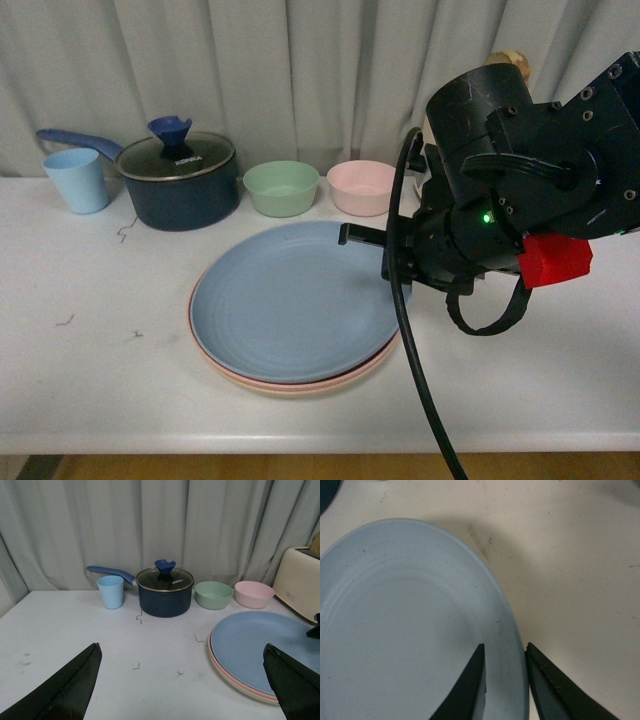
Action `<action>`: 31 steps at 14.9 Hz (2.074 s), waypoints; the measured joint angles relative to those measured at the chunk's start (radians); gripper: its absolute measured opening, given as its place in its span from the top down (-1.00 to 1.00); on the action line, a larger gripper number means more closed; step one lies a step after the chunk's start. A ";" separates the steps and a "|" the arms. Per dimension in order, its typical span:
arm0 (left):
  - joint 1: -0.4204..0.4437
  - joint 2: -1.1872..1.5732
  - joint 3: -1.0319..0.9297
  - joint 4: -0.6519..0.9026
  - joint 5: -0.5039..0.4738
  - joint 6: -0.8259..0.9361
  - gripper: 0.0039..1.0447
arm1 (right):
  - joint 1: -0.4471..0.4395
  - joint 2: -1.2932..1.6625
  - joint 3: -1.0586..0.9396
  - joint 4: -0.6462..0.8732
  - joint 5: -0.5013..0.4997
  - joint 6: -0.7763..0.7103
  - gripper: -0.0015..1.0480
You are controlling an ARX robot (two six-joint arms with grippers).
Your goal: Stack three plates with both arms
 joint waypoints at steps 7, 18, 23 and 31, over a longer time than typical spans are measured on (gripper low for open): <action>0.000 0.000 0.000 0.000 0.000 0.000 -0.88 | -0.010 -0.047 -0.332 0.754 0.288 -0.217 0.01; 0.000 0.000 0.000 0.000 0.000 0.000 -0.88 | -0.252 -0.766 -1.127 1.131 0.118 -0.420 0.96; 0.000 0.000 0.000 0.000 0.000 0.000 -0.88 | -0.372 -1.188 -1.233 0.821 0.018 -0.420 0.96; 0.000 0.000 0.000 0.000 0.000 0.000 -0.88 | -0.372 -1.627 -1.281 0.454 0.011 -0.420 0.96</action>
